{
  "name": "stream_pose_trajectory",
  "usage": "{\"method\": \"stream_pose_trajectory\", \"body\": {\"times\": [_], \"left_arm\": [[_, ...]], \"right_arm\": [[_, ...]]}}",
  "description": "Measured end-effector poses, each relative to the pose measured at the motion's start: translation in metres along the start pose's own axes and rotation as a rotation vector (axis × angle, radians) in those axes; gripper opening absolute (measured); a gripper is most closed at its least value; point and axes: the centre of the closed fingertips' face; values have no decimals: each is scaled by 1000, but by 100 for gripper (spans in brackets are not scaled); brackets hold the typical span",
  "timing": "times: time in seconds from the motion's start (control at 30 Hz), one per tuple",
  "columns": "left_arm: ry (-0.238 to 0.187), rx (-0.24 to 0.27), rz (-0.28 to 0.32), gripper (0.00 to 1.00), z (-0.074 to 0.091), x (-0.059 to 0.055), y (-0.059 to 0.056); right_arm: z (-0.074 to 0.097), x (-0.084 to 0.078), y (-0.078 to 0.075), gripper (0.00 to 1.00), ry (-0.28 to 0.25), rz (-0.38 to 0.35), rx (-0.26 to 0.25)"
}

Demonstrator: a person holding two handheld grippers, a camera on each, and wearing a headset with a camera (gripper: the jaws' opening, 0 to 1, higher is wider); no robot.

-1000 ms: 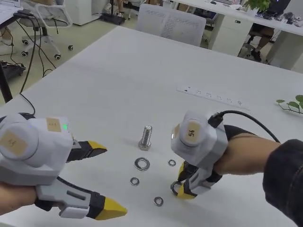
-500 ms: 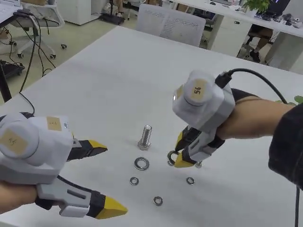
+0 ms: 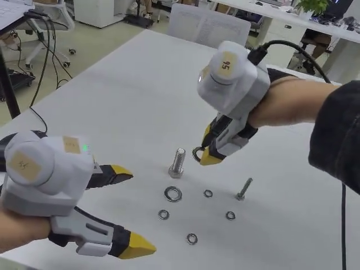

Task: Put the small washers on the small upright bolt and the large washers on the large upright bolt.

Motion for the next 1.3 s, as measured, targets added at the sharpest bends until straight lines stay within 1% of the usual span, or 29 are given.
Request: {"method": "stream_pose_trajectory", "body": {"times": [0.13,0.23,0.43,0.6,0.7,0.73,0.8,0.97,1.2,1.3], "left_arm": [[-1,3,4,82,1,0,1],[3,3,2,81,1,-1,1],[7,4,6,81,1,-2,1],[9,8,10,81,0,-3,3],[8,11,13,81,0,-3,4],[8,12,13,81,0,-3,4],[9,12,14,81,0,-3,4],[14,8,15,81,-1,-4,4],[16,8,18,81,-2,-5,4],[16,9,19,81,-2,-5,4]], "right_arm": [[-3,10,-6,23,-4,11,2],[-9,15,-12,23,3,21,6],[-18,19,-25,23,16,18,25],[-28,22,-27,23,38,21,53],[-34,19,-28,23,55,21,67],[-36,17,-31,23,64,20,72],[-38,16,-32,23,73,23,76],[-45,14,-31,23,82,20,92],[-49,10,-30,23,87,15,104],[-55,7,-31,23,94,12,111]]}}
Point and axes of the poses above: the centre of the closed fingertips' face, and the gripper's own axes: z roughly backward along the fingers, y roughly to its left, x roughly out of its top, and after that the axes turned 9 degrees about x, right-handed
